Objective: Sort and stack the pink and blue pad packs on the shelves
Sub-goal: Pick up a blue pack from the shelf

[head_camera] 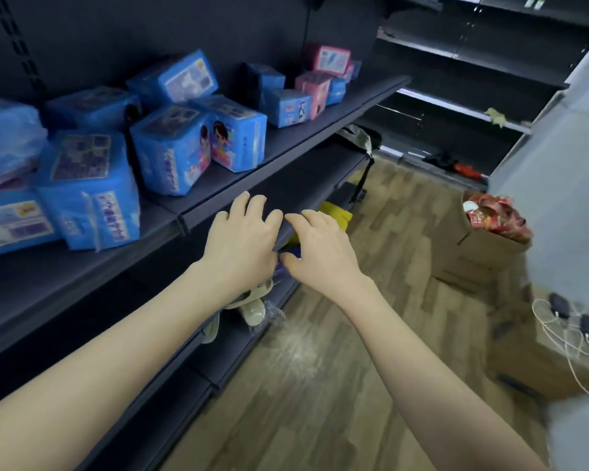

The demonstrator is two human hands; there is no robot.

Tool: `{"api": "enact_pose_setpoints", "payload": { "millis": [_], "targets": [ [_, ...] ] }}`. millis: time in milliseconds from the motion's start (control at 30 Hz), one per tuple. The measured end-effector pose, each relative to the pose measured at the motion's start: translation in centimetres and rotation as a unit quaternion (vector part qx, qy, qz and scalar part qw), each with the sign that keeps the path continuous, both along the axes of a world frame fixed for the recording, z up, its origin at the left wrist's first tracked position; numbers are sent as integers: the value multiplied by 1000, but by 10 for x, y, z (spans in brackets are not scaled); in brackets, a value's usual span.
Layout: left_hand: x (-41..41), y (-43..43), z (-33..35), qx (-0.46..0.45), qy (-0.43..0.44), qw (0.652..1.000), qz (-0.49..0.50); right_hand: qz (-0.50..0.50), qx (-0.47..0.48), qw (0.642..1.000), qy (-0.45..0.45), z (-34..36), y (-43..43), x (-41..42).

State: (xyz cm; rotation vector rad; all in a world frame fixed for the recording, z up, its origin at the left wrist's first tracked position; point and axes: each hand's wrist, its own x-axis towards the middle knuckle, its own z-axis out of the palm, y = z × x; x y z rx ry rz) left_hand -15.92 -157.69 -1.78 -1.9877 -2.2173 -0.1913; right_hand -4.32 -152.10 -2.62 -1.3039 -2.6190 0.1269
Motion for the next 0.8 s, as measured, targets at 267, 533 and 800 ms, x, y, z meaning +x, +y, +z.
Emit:
{"api": "enact_pose_setpoints", "payload": {
  "millis": [267,533,800],
  "targets": [
    [45,61,0,-13,1,998,-63,-82,-43,996,12,-6,44,58],
    [86,129,-15,-36,-11,991,-130,-159,-80,984,15,-21,86,102],
    [92,226,-22,-37,-17,986,-162,-200,-89,976,15,-26,172,108]
  ]
}}
